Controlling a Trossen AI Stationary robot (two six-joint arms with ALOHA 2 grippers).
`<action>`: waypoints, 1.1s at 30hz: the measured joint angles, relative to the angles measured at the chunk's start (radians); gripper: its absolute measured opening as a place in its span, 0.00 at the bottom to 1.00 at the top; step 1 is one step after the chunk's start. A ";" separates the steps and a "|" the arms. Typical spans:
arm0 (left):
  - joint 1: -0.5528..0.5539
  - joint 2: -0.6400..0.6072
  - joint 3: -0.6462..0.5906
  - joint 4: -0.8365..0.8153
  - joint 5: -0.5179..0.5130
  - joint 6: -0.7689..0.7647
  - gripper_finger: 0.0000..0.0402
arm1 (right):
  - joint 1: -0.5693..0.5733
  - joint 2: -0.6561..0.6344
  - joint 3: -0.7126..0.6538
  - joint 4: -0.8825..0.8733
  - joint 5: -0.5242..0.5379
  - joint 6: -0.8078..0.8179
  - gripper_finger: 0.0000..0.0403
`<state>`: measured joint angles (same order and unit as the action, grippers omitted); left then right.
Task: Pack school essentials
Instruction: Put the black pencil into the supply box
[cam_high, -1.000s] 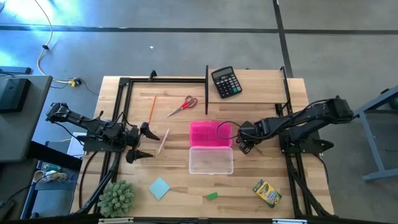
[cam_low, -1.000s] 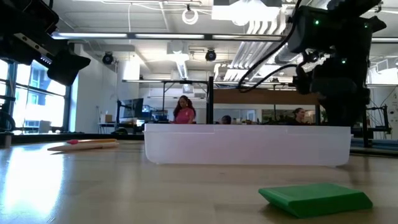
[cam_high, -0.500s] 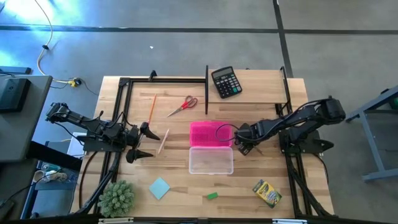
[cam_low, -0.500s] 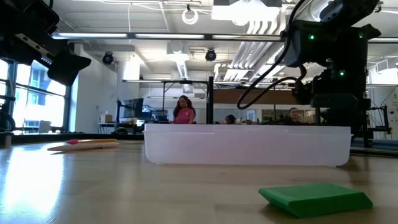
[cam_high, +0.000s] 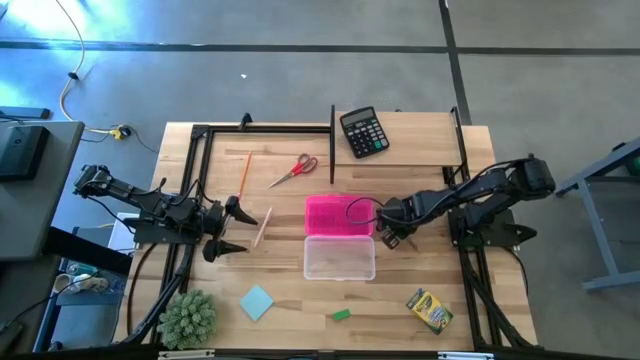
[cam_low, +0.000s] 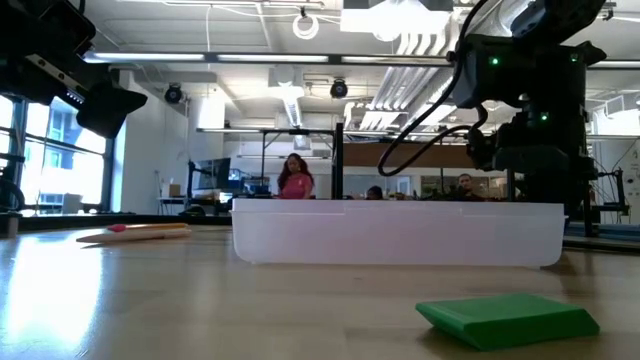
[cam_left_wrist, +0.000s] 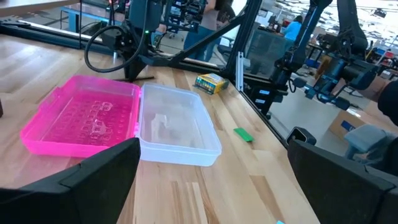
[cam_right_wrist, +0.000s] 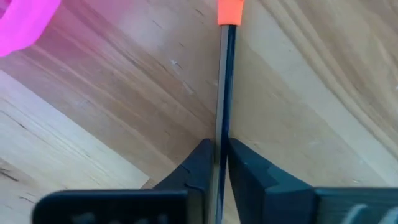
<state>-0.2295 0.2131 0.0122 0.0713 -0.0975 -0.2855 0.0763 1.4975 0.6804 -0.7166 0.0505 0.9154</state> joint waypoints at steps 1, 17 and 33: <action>0.000 0.000 0.000 0.000 0.000 0.000 1.00 | -0.002 0.000 0.000 0.000 0.000 0.000 0.07; 0.000 0.000 0.000 0.000 0.000 0.000 1.00 | -0.004 0.002 0.013 -0.009 0.001 0.010 0.01; 0.000 0.000 0.000 0.000 0.000 0.000 1.00 | -0.001 0.004 0.142 -0.153 0.070 0.001 0.00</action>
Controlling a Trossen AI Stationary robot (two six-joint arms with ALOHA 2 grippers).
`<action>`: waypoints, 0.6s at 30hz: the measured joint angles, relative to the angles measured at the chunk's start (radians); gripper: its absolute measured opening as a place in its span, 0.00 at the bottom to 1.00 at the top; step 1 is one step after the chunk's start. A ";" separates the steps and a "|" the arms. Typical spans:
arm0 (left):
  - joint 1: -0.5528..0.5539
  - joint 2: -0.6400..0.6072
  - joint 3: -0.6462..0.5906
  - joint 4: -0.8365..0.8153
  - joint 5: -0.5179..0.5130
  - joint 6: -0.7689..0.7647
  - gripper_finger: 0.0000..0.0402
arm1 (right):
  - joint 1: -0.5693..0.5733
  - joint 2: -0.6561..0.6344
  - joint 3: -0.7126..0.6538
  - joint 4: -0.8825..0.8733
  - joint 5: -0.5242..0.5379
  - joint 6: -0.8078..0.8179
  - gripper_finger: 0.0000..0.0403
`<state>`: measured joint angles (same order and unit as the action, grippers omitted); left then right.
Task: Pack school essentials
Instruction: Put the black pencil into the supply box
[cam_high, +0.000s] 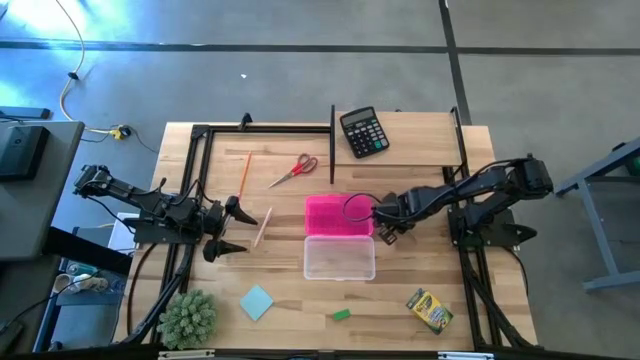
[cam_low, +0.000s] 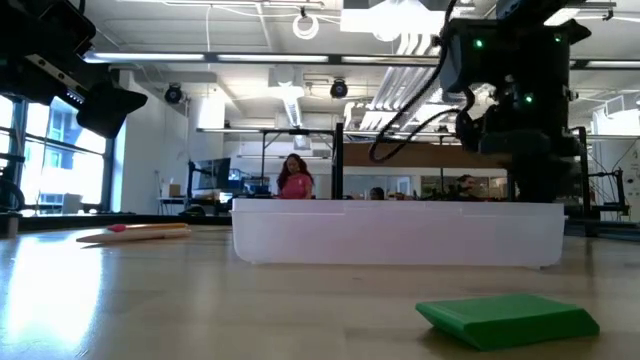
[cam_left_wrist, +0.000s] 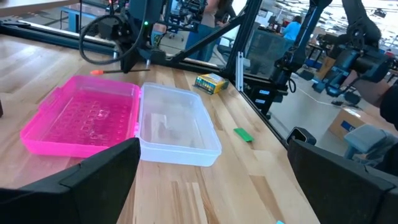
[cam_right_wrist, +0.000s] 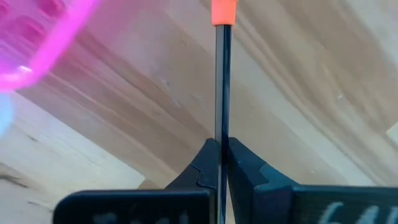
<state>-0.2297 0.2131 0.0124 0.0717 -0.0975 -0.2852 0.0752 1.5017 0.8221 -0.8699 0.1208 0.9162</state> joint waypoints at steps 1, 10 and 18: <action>0.000 0.000 0.000 0.000 0.000 0.000 1.00 | 0.002 0.000 0.019 -0.010 0.008 -0.001 0.00; 0.000 0.000 0.000 0.000 -0.001 0.000 1.00 | 0.038 -0.002 0.221 -0.060 0.113 -0.062 0.00; 0.000 0.000 0.000 0.000 -0.003 0.000 1.00 | 0.071 -0.003 0.324 0.168 0.164 -0.225 0.00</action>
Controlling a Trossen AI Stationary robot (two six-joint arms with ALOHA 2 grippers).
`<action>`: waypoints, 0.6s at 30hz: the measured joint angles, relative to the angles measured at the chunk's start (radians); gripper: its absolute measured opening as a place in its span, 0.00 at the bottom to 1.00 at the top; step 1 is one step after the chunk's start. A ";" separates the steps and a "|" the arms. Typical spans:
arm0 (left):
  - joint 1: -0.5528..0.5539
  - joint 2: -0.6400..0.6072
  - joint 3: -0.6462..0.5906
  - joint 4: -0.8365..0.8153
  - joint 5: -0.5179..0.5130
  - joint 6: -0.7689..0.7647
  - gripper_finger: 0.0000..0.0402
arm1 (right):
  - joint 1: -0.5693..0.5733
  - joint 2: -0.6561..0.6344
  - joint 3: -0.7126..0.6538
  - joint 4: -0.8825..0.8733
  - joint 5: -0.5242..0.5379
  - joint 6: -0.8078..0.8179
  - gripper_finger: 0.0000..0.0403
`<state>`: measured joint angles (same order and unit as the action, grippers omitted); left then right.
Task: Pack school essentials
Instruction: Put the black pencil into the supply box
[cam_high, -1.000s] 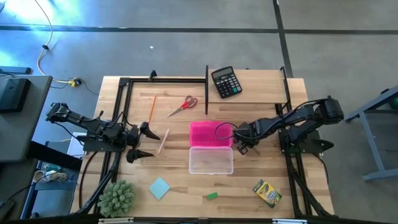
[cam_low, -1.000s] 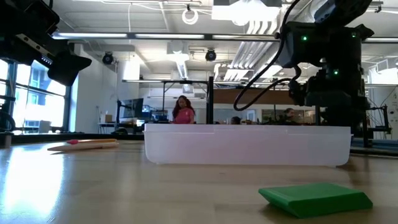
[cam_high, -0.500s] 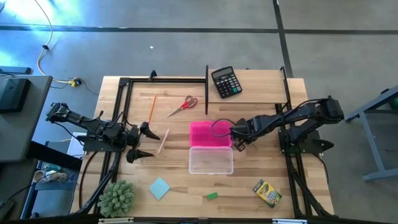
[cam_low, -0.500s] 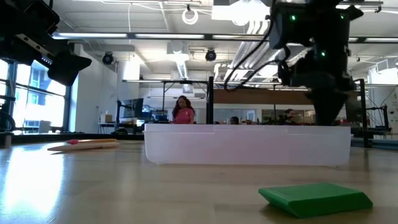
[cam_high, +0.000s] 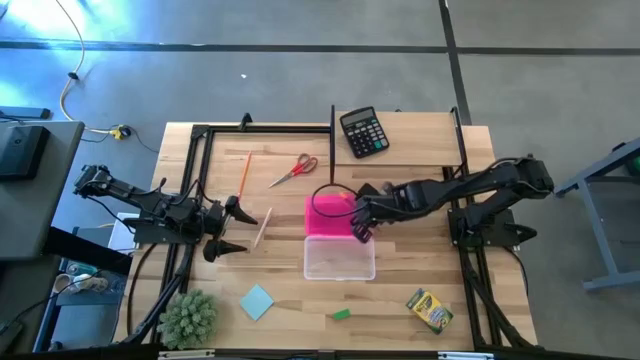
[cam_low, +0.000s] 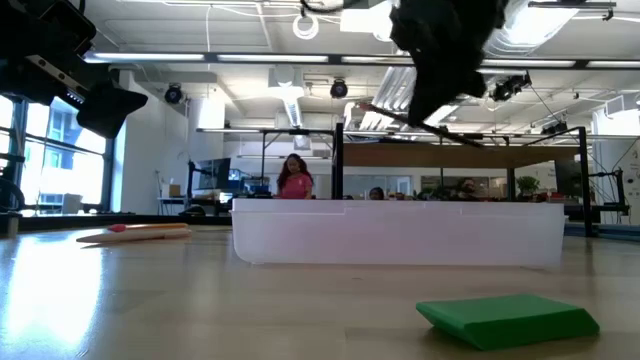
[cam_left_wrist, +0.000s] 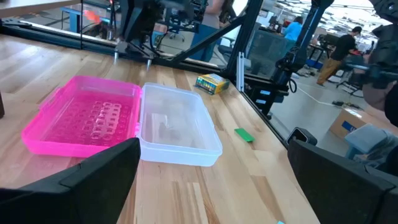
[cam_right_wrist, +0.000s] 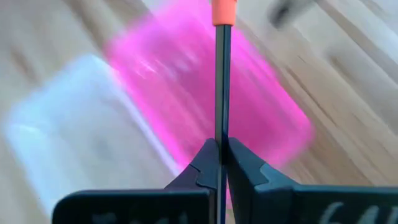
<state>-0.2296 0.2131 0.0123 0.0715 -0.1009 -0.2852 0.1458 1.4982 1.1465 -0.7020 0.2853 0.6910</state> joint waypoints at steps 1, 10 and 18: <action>0.000 0.000 0.000 0.000 0.000 0.000 1.00 | 0.005 0.000 0.000 0.044 -0.007 -0.021 0.00; 0.000 0.000 0.000 0.000 -0.001 0.000 1.00 | 0.083 0.067 0.001 0.287 -0.102 -0.067 0.01; 0.000 0.000 0.000 0.000 -0.041 0.000 1.00 | 0.143 0.194 0.001 0.333 -0.189 -0.123 0.01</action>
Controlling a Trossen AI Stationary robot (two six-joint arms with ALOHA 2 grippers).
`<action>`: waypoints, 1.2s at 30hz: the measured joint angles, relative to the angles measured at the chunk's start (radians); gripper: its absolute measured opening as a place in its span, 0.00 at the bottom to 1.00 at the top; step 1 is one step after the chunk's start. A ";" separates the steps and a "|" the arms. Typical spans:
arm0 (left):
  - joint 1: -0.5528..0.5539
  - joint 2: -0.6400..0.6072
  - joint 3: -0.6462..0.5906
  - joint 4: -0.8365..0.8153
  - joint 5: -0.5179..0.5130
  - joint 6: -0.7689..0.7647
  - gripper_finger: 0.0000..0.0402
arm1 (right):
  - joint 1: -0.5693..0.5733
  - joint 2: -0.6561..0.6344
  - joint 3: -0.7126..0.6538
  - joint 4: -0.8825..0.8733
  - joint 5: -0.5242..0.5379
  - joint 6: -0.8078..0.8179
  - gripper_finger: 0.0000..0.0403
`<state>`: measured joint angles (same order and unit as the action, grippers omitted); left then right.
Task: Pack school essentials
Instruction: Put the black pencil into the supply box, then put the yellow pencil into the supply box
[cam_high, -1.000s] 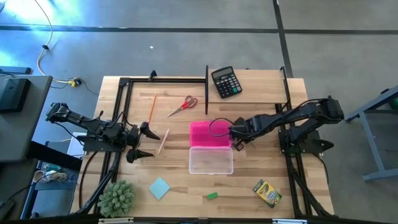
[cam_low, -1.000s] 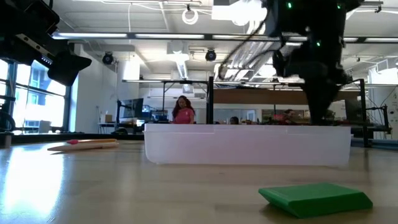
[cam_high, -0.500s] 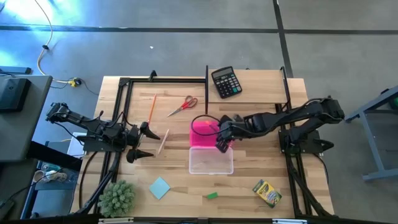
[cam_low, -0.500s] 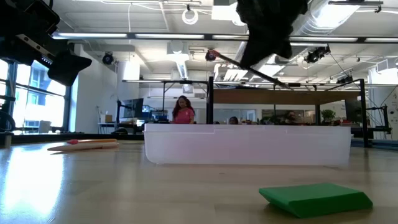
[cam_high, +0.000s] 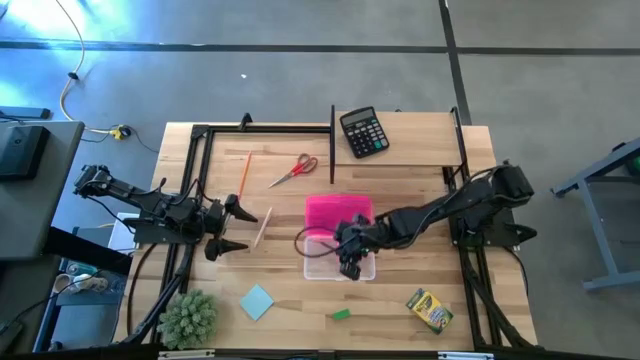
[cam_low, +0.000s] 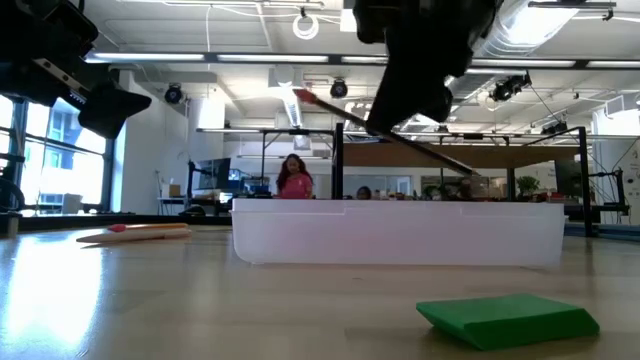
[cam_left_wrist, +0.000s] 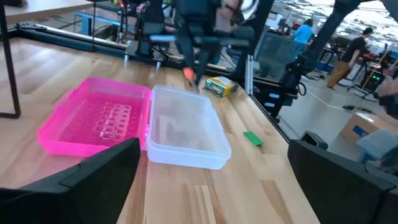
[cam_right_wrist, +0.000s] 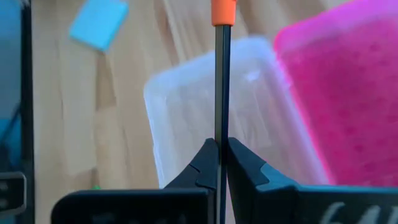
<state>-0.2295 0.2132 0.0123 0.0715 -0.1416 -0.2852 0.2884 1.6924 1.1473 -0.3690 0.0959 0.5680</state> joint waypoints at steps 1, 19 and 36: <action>0.000 0.000 0.000 0.000 -0.001 0.000 1.00 | 0.004 0.012 0.000 0.000 -0.001 -0.007 0.01; 0.000 0.000 0.000 0.000 -0.004 0.000 1.00 | 0.009 0.097 0.000 -0.008 -0.063 -0.077 0.03; 0.000 0.000 0.000 0.000 -0.005 0.000 1.00 | 0.006 0.060 0.000 -0.033 -0.044 -0.083 0.26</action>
<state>-0.2295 0.2131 0.0124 0.0719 -0.1465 -0.2848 0.2947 1.7521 1.1469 -0.4024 0.0516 0.4852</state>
